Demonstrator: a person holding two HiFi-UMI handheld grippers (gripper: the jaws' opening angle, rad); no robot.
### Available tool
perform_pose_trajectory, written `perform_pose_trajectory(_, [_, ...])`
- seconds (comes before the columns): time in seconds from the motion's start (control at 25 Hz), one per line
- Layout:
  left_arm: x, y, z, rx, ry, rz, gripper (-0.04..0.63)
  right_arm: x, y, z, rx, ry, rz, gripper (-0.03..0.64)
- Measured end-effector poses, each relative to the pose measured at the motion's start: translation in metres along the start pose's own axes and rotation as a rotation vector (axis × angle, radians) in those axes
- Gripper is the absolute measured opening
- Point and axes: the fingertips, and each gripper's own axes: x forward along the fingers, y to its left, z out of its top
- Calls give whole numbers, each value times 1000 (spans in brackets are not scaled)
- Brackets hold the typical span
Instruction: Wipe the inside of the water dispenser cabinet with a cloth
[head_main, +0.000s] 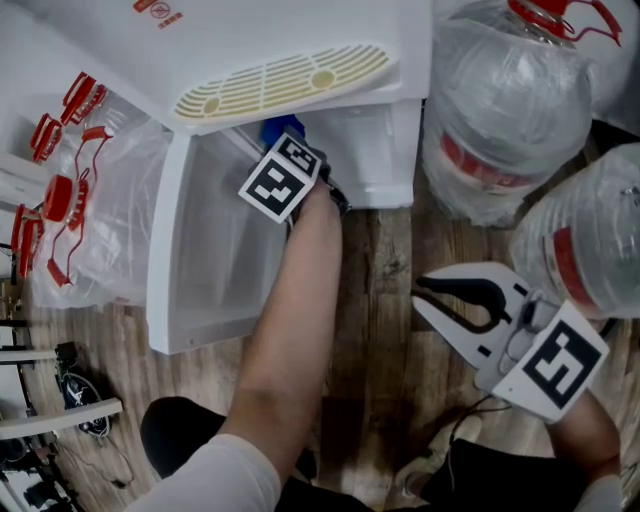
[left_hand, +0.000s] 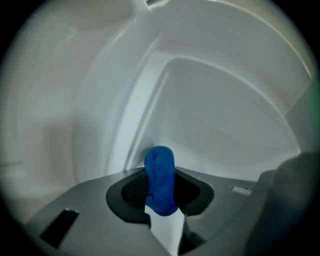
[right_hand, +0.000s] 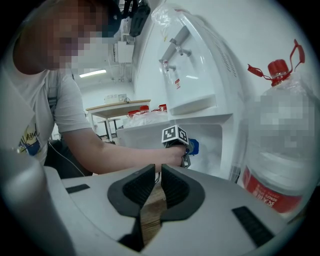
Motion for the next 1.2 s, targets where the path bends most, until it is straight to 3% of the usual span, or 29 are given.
perform_pose_trajectory(0.24, [-24, 0, 2, -19, -23, -39, 104, -1, -1, 0, 3, -1, 1, 37])
perform_pose_trajectory(0.52, [-13, -45, 16, 30, -35, -126, 104, -1, -1, 1, -1, -8, 0, 37])
perform_pose_trajectory(0.76, [3, -45, 43, 57, -84, -99, 104, -4, -2, 0, -1, -6, -8, 37])
perform_pose_trajectory(0.92, [0, -31, 45, 40, -92, -74, 104, -3, -2, -1, 1, -3, -5, 37])
perform_pose_trajectory(1.2, [-28, -25, 53, -6, -128, -97, 104, 0, 1, 1, -1, -1, 2, 37])
